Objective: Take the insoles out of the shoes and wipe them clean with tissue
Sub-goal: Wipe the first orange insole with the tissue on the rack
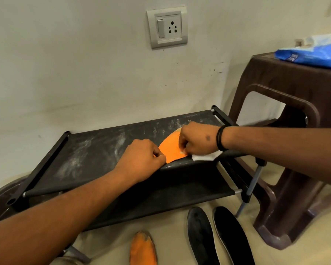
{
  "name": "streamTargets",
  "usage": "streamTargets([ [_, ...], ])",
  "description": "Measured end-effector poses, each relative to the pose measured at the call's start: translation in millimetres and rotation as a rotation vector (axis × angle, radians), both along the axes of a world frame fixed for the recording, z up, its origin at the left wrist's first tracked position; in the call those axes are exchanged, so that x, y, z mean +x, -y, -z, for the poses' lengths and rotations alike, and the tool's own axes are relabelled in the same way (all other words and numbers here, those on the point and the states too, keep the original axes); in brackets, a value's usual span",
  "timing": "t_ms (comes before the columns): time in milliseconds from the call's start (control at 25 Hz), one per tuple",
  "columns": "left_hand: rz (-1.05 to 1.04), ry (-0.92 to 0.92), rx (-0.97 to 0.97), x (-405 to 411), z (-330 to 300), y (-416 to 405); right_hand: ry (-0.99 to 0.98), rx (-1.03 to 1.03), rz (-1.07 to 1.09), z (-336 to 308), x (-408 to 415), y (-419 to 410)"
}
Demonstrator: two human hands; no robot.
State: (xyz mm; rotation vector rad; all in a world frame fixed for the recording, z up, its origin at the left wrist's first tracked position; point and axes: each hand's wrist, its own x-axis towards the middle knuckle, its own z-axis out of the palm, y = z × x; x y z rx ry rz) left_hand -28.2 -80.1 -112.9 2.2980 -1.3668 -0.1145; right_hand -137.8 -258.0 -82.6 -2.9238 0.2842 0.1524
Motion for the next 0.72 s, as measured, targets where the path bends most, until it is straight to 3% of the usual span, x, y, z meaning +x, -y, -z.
streamTargets([
  [80,-0.001,0.005,0.001,0,-1,0,0.012,0.069,-0.006,-1,-2,0],
  [240,0.002,-0.004,-0.003,-1,0,1,0.053,-0.11,0.064,2,-3,11],
  [360,0.005,0.001,-0.003,0,0,0,0.026,0.027,-0.014,1,-1,3],
  [480,0.009,-0.011,-0.002,1,0,1,0.055,-0.055,0.069,1,3,9],
  [640,0.011,0.007,-0.004,2,1,0,0.042,0.098,0.009,4,10,0],
  [720,0.011,0.002,-0.006,2,2,1,0.067,0.023,0.047,5,14,2],
])
